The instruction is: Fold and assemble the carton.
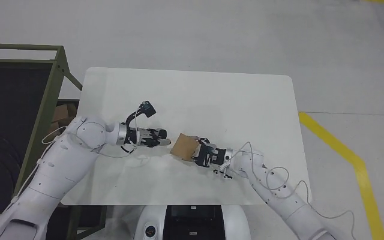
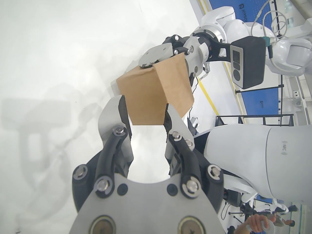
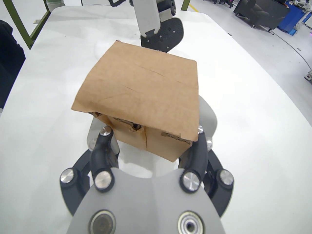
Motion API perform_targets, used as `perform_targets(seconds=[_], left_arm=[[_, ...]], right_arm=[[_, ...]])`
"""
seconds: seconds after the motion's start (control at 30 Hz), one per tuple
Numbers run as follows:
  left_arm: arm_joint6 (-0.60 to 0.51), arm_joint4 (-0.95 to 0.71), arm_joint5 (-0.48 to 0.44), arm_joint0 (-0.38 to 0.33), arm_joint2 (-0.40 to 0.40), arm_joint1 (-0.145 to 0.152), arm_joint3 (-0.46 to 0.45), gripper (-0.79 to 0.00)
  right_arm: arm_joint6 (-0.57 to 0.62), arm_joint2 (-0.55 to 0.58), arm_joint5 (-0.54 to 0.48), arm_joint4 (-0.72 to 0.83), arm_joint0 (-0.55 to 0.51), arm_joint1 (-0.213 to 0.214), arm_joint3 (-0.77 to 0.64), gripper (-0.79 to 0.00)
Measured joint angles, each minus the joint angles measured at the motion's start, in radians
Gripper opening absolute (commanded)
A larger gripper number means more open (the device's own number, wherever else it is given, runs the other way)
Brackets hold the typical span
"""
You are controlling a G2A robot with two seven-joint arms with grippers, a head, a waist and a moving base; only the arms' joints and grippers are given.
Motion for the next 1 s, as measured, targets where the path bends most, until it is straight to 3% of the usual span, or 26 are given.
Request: perform_targets(seconds=[0.17,0.2,0.23,0.27,0.77,1.0], left_arm=[[0.033,-0.023,-0.058,0.069,-0.084,0.021,-0.021,-0.428],[0.042,-0.028,-0.072,0.083,-0.097,0.024,-0.026,-0.314],[0.051,-0.031,-0.087,0.097,-0.109,0.026,-0.032,-0.062],[0.064,-0.032,-0.104,0.114,-0.121,0.029,-0.038,0.000],[0.078,-0.030,-0.117,0.131,-0.131,0.031,-0.043,0.000],[0.078,-0.030,-0.117,0.131,-0.131,0.031,-0.043,0.000]], right_arm=[[0.080,0.074,-0.012,0.002,-0.065,0.030,-0.145,-0.785],[0.095,0.088,-0.016,0.004,-0.077,0.035,-0.173,-0.785],[0.109,0.102,-0.020,0.008,-0.090,0.040,-0.199,-0.785],[0.128,0.119,-0.022,0.015,-0.108,0.046,-0.232,-0.785],[0.143,0.141,-0.003,0.042,-0.132,0.049,-0.269,-0.785],[0.107,0.232,-0.018,0.149,-0.184,0.068,-0.421,-0.785]])
